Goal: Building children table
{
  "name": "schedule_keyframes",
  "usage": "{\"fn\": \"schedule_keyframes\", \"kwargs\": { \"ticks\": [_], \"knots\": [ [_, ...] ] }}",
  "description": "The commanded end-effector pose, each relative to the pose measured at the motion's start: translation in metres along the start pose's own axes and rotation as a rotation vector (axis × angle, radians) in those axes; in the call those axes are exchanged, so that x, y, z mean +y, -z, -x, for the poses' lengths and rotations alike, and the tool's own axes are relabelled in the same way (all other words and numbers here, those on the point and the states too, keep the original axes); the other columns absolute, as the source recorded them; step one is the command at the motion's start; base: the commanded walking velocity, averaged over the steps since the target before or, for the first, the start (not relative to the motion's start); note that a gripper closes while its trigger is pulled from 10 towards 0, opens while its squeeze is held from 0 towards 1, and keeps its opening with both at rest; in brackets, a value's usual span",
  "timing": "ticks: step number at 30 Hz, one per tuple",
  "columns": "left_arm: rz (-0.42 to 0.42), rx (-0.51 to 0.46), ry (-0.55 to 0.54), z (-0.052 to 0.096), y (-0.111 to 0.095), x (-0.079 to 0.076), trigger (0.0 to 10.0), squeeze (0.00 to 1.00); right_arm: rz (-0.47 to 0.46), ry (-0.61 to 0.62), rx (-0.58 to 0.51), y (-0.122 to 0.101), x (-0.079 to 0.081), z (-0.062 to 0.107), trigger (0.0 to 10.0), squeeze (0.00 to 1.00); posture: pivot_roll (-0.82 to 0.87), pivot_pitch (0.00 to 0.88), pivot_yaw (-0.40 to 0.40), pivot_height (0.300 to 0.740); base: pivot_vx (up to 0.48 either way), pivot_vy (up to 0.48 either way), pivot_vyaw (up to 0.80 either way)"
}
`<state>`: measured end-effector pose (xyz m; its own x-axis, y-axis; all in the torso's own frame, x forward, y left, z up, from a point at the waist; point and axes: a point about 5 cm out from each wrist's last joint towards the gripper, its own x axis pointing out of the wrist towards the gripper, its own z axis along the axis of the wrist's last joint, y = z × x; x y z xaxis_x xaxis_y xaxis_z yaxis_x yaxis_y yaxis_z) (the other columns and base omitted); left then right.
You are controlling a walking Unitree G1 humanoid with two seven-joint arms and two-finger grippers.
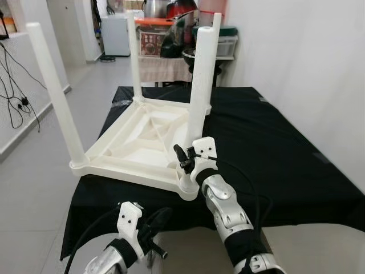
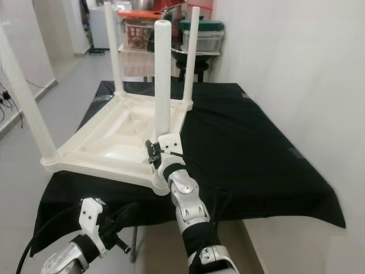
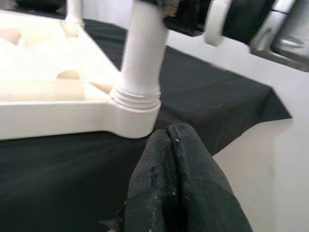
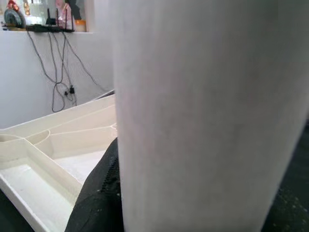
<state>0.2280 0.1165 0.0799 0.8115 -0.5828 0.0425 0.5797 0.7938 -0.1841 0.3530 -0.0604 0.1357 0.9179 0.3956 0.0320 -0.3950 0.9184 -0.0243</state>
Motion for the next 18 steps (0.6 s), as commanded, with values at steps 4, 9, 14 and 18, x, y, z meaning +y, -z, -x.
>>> {"fn": "schedule_keyframes", "kwargs": {
  "ticks": [4, 9, 14, 18],
  "knots": [
    [-0.001, 0.003, 0.001, -0.002, 0.001, 0.001, 10.0, 0.0, -0.016, -0.058, 0.115, 0.022, 0.011, -0.001, 0.0, 0.0, 0.05, 0.0, -0.1, 0.74, 0.0, 0.0, 0.0],
    [-0.003, 0.0, 0.0, -0.004, 0.0, 0.0, 10.0, 0.0, -0.046, -0.277, 0.029, -0.006, 0.02, -0.01, 10.0, 1.0, 0.07, 0.0, -0.105, 0.74, 0.0, 0.0, 0.0],
    [-0.002, -0.002, 0.001, -0.006, 0.001, 0.0, 10.0, 0.0, 0.003, -0.52, -0.036, -0.029, 0.011, -0.014, 10.0, 0.0, 0.07, 0.0, -0.112, 0.74, 0.0, 0.0, 0.0],
    [-0.004, -0.003, 0.001, -0.007, 0.001, 0.001, 10.0, 0.0, 0.024, -0.638, -0.029, -0.034, 0.001, -0.016, 10.0, 0.0, 0.08, 0.0, -0.116, 0.74, 0.0, 0.0, 0.0]
  ]
}}
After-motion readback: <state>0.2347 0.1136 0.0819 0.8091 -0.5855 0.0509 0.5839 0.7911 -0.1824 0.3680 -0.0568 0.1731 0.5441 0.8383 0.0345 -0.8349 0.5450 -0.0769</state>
